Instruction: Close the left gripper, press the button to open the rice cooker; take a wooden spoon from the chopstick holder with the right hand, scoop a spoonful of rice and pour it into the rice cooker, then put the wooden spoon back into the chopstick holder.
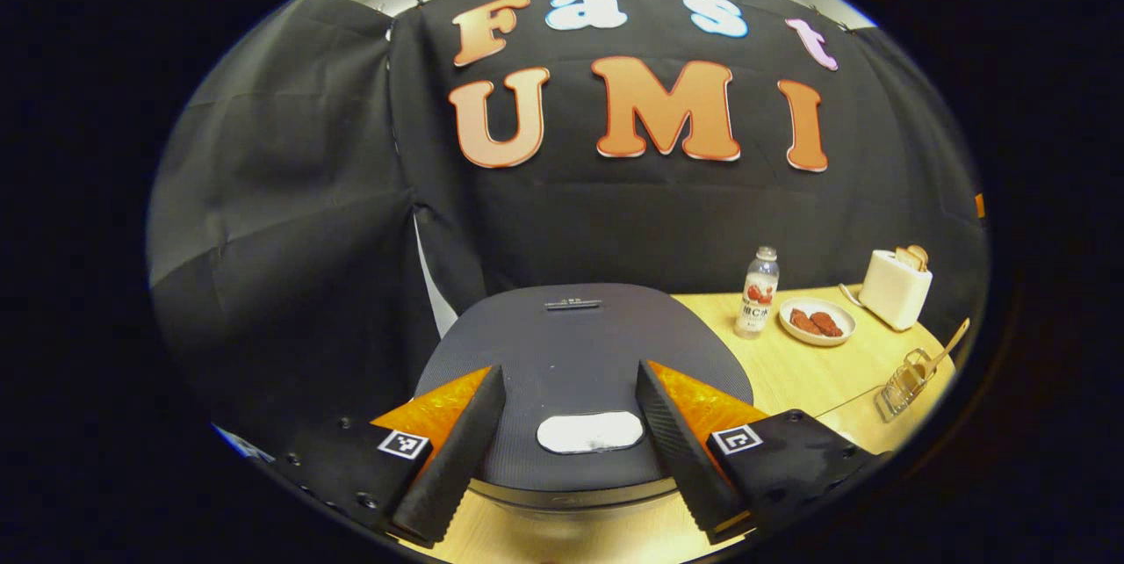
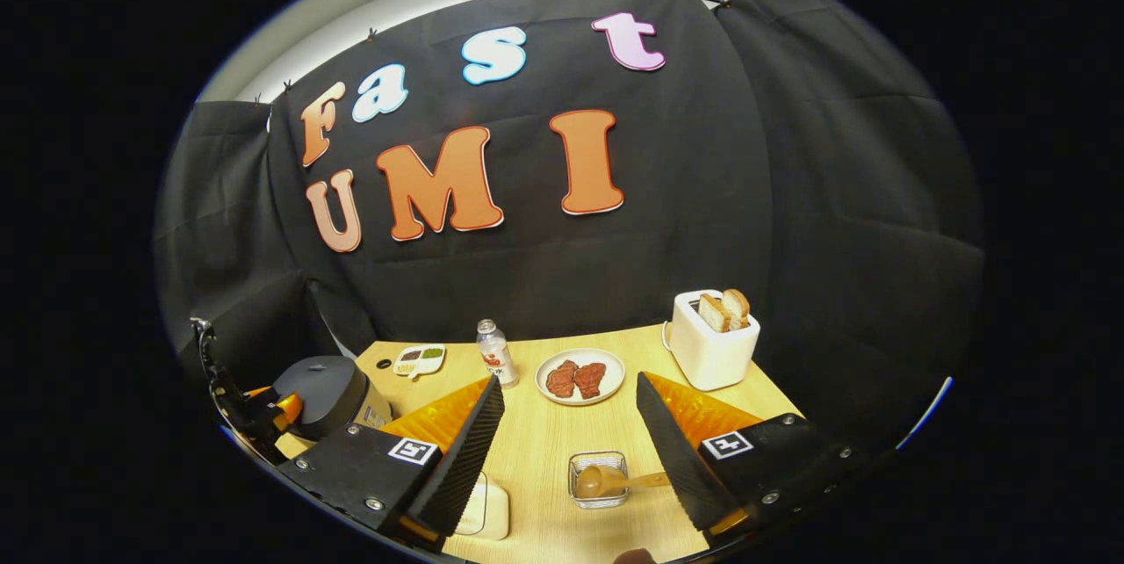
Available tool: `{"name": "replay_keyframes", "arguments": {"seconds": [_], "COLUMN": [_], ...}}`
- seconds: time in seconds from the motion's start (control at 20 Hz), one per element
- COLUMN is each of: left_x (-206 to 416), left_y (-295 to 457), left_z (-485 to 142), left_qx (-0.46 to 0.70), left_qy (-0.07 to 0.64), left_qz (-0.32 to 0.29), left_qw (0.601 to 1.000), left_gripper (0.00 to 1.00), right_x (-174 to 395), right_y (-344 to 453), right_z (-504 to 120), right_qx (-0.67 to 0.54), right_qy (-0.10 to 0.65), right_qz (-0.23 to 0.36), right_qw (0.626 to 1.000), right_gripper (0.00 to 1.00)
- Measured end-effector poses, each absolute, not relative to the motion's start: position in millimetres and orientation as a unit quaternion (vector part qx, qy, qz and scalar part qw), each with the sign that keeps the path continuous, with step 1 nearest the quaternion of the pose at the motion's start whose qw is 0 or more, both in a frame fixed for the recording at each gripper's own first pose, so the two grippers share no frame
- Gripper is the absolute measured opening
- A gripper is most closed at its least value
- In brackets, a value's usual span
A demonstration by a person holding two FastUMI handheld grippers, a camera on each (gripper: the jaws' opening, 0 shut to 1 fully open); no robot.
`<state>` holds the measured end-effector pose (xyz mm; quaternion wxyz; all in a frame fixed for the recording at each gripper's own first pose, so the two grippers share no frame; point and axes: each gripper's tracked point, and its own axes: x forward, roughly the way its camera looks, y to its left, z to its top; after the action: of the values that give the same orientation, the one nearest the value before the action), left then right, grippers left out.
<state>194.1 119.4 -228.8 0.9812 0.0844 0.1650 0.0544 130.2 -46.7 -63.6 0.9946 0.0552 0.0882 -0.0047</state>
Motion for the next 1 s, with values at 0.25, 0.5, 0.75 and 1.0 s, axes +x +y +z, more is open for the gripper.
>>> {"name": "replay_keyframes", "arguments": {"seconds": [0.25, 0.5, 0.75, 1.0], "left_x": [199, 187, 168, 154], "left_y": [96, 63, 29, 28], "left_z": [-143, -29, 57, 74], "left_qx": [0.051, 0.046, 0.034, 0.053], "left_qy": [0.134, 0.072, 0.025, 0.01], "left_qz": [0.046, 0.015, -0.022, -0.014], "left_qw": [0.989, 0.996, 0.999, 0.998], "left_gripper": [1.0, 0.99, 0.94, 0.97], "right_x": [131, 126, 117, 111], "right_y": [-65, -88, -89, -85], "right_z": [-44, -7, 25, 34], "right_qx": [0.033, -0.011, -0.01, -0.008], "right_qy": [0.066, 0.031, 0.009, -0.003], "right_qz": [-0.025, -0.058, -0.058, -0.046], "right_qw": [0.997, 0.998, 0.998, 0.999], "right_gripper": [0.94, 0.94, 0.94, 0.94]}}
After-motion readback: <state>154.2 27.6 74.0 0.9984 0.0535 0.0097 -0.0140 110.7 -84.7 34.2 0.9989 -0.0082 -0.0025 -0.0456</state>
